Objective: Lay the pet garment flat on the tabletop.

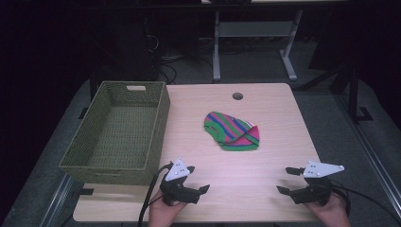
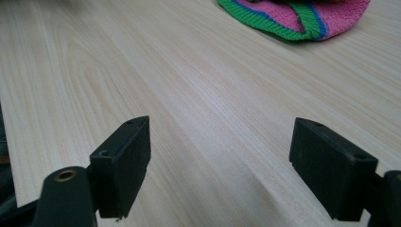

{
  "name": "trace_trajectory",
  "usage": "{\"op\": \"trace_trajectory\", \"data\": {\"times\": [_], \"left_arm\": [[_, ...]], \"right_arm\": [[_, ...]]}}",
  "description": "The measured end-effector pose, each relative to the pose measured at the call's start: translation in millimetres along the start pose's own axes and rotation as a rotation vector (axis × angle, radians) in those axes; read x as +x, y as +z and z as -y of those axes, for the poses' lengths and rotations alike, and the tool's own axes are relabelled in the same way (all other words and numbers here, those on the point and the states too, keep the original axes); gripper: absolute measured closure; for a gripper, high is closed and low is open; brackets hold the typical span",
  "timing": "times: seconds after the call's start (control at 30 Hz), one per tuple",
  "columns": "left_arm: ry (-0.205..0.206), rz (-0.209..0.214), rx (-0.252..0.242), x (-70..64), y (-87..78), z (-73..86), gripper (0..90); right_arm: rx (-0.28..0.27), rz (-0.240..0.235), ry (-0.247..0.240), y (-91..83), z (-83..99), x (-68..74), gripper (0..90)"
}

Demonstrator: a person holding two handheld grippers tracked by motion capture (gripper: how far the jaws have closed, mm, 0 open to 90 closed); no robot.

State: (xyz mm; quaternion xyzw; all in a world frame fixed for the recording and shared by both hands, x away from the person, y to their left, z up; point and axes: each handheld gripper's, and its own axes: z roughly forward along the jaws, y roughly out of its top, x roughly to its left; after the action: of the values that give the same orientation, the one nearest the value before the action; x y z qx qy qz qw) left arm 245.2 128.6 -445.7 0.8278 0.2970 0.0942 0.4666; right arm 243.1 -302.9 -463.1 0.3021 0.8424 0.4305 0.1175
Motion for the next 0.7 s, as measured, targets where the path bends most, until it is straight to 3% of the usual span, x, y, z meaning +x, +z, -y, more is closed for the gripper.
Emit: {"op": "trace_trajectory", "data": {"times": [0.37, 0.53, 0.7], "left_arm": [[0.015, 0.007, -0.002, -0.4, -0.5, 0.5, 16.6], [0.003, 0.015, -0.008, 2.1, 0.6, -0.7, 16.5], [0.011, 0.009, -0.013, 1.4, -1.1, -0.7, 16.5]], "right_arm": [[0.021, -0.039, -0.023, 9.7, -12.2, 4.6, 18.8], [0.036, -0.087, -0.016, 13.5, -31.5, 4.9, 18.5], [0.07, -0.123, -0.05, 21.8, -50.5, 3.9, 18.4]]}}
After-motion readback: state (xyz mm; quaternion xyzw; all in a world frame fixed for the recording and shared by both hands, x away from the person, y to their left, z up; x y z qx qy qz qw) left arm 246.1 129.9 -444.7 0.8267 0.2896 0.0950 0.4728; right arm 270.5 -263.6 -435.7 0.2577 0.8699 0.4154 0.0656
